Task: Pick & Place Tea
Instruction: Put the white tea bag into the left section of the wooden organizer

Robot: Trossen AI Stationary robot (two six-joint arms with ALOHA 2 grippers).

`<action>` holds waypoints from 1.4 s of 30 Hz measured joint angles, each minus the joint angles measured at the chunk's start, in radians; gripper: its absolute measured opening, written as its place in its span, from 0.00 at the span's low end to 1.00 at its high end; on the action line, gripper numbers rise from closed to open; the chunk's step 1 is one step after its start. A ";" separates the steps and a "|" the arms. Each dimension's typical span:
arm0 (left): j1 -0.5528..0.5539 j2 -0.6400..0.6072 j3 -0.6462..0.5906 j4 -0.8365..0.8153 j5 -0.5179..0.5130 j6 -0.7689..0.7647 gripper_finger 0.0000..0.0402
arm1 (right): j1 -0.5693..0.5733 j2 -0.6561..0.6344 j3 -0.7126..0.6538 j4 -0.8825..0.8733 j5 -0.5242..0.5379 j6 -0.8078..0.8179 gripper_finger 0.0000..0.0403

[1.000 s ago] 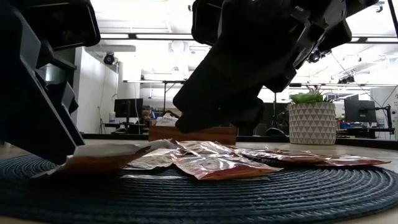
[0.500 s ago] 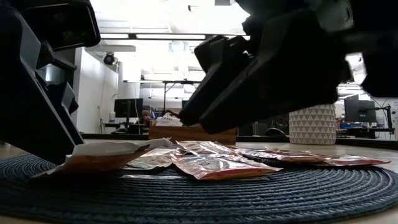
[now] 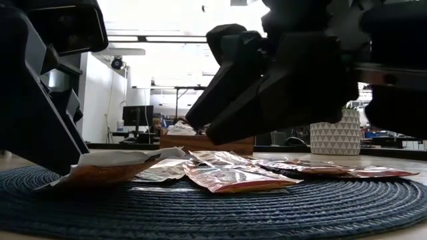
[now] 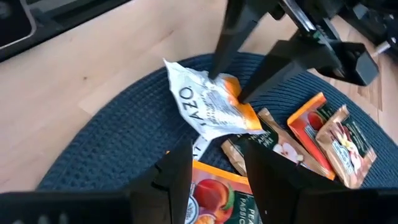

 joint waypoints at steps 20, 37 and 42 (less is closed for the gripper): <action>0.078 0.004 -0.003 0.066 -0.021 -0.092 0.41 | -0.005 0.000 0.000 -0.021 -0.115 1.065 0.35; 0.085 0.003 -0.002 0.062 -0.064 -0.074 0.41 | 0.008 0.000 0.000 -0.019 0.008 1.654 0.35; 0.085 0.003 -0.002 0.062 -0.088 -0.074 0.41 | 0.029 0.000 0.000 -0.019 0.109 1.748 0.35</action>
